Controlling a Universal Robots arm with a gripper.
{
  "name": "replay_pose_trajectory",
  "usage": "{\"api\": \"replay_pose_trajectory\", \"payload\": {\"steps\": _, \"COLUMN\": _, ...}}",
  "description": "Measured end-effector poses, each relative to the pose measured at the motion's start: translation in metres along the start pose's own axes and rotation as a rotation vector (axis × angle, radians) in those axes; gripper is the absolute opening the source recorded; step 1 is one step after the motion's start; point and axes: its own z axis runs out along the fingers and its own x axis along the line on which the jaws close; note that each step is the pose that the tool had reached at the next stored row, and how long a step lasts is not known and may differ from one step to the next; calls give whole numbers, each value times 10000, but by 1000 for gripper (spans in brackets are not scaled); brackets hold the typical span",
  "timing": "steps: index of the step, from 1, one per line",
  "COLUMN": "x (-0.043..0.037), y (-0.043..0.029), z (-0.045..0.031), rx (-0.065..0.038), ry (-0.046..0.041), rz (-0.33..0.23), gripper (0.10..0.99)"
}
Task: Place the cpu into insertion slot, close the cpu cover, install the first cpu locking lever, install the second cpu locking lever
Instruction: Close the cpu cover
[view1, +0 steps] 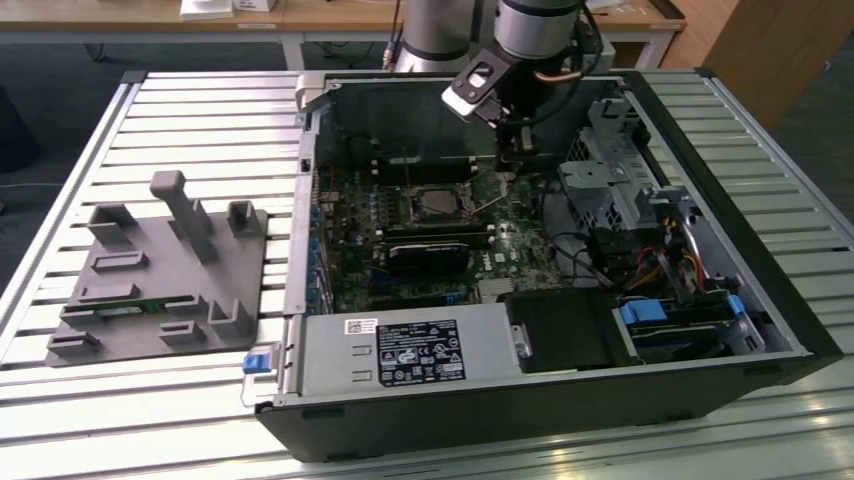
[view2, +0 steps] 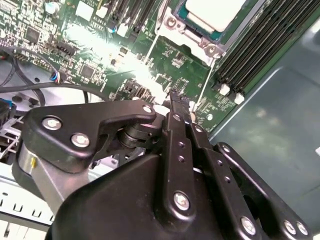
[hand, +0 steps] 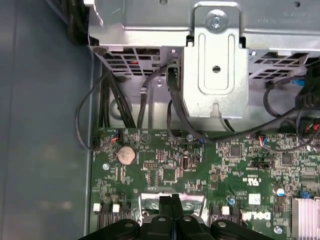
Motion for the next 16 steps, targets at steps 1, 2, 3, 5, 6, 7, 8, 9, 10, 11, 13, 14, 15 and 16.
{"api": "replay_pose_trajectory", "payload": {"steps": 1, "x": 0, "y": 15, "z": 5, "rx": 1, "ry": -1, "rz": 0, "gripper": 106}}
{"api": "replay_pose_trajectory", "payload": {"steps": 2, "x": 1, "y": 32, "z": 12, "rx": 4, "ry": -6, "rz": 0, "gripper": 106}}
{"api": "replay_pose_trajectory", "payload": {"steps": 3, "x": 1, "y": 48, "z": 18, "rx": 9, "ry": -15, "rz": -1, "gripper": 106}}
{"api": "replay_pose_trajectory", "payload": {"steps": 5, "x": 2, "y": 75, "z": 30, "rx": 21, "ry": -34, "rz": -1, "gripper": 106}}
{"api": "replay_pose_trajectory", "payload": {"steps": 6, "x": 2, "y": 86, "z": 34, "rx": 24, "ry": -38, "rz": -1, "gripper": 106}}
{"api": "replay_pose_trajectory", "payload": {"steps": 7, "x": 1, "y": 97, "z": 37, "rx": 26, "ry": -39, "rz": -1, "gripper": 106}}
{"api": "replay_pose_trajectory", "payload": {"steps": 8, "x": 1, "y": 110, "z": 40, "rx": 27, "ry": -39, "rz": -1, "gripper": 106}}
{"api": "replay_pose_trajectory", "payload": {"steps": 9, "x": 2, "y": 121, "z": 43, "rx": 28, "ry": -38, "rz": -1, "gripper": 106}}
{"api": "replay_pose_trajectory", "payload": {"steps": 10, "x": 4, "y": 133, "z": 46, "rx": 29, "ry": -39, "rz": -1, "gripper": 106}}
{"api": "replay_pose_trajectory", "payload": {"steps": 11, "x": 5, "y": 145, "z": 50, "rx": 31, "ry": -39, "rz": -1, "gripper": 106}}
{"api": "replay_pose_trajectory", "payload": {"steps": 13, "x": 8, "y": 169, "z": 56, "rx": 39, "ry": -48, "rz": -1, "gripper": 106}}
{"api": "replay_pose_trajectory", "payload": {"steps": 14, "x": 9, "y": 182, "z": 60, "rx": 44, "ry": -56, "rz": -1, "gripper": 106}}
{"api": "replay_pose_trajectory", "payload": {"steps": 15, "x": 10, "y": 195, "z": 65, "rx": 51, "ry": -64, "rz": -1, "gripper": 106}}
{"api": "replay_pose_trajectory", "payload": {"steps": 16, "x": 12, "y": 206, "z": 70, "rx": 57, "ry": -72, "rz": -1, "gripper": 106}}
